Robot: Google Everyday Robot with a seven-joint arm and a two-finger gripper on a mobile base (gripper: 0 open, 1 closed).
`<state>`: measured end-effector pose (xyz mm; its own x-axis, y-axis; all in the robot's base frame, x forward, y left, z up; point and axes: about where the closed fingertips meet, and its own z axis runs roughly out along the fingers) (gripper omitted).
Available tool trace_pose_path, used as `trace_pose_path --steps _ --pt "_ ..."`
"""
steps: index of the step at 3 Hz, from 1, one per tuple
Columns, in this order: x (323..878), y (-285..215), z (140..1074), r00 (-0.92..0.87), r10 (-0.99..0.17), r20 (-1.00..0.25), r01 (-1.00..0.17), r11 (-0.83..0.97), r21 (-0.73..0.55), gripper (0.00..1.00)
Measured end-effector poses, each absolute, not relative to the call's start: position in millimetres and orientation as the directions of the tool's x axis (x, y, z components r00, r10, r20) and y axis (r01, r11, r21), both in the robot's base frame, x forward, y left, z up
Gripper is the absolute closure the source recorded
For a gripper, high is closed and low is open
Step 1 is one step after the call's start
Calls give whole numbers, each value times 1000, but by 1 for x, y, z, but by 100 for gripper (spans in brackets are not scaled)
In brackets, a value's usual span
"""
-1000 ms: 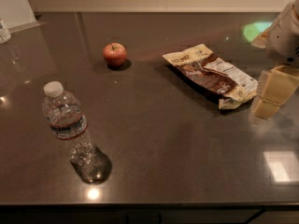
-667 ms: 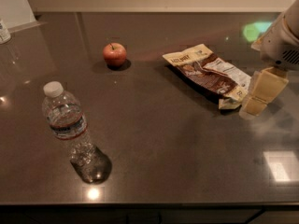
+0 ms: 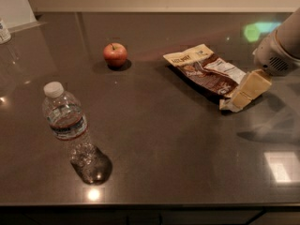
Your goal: Move brown chip bag near water bottle
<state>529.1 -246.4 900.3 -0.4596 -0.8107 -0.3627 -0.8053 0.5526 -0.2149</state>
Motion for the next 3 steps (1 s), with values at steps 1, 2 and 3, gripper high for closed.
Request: trace_pose_path --steps 1,2,3 --pt "548 -260 885 -508 -758 -410 -761 617 -199 0" --pt "564 -274 873 -553 -714 -430 -723 667 -178 0" --pt "579 -289 864 -587 -682 -436 -696 700 -159 0"
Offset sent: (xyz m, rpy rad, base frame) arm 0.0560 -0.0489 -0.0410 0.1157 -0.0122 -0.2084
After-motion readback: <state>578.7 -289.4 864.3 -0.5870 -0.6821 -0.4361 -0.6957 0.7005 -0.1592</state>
